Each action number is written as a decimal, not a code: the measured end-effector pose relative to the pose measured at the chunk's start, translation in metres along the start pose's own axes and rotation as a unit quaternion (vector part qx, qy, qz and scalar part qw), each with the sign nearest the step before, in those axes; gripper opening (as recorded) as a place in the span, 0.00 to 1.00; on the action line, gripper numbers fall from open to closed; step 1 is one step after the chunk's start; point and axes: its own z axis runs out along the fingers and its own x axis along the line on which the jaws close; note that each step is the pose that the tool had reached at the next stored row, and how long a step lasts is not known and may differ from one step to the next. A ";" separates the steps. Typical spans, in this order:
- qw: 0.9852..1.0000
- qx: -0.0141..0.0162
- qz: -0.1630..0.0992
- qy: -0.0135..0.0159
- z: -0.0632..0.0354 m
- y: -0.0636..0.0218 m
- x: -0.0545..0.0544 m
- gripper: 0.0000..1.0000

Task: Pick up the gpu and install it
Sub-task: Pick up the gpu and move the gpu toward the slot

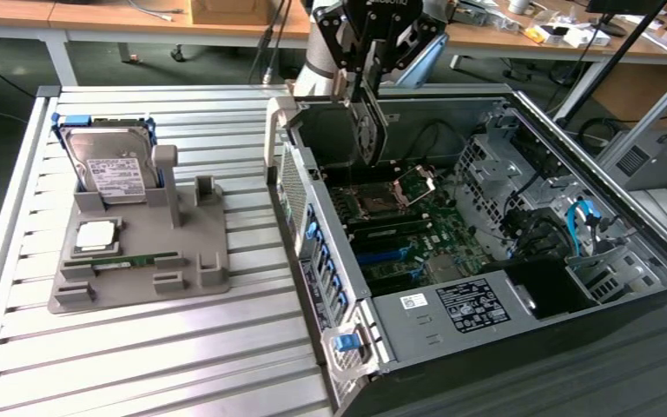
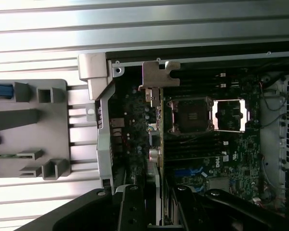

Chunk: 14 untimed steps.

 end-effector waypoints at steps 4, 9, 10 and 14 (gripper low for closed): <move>1.000 0.000 0.000 0.000 0.0004 0.0002 -0.003 0.27; 1.000 0.000 0.000 0.000 0.0010 0.0005 -0.006 0.27; 1.000 0.000 0.000 0.000 0.0012 0.0005 -0.007 0.27; 1.000 0.001 0.000 0.000 0.0019 0.0008 -0.011 0.27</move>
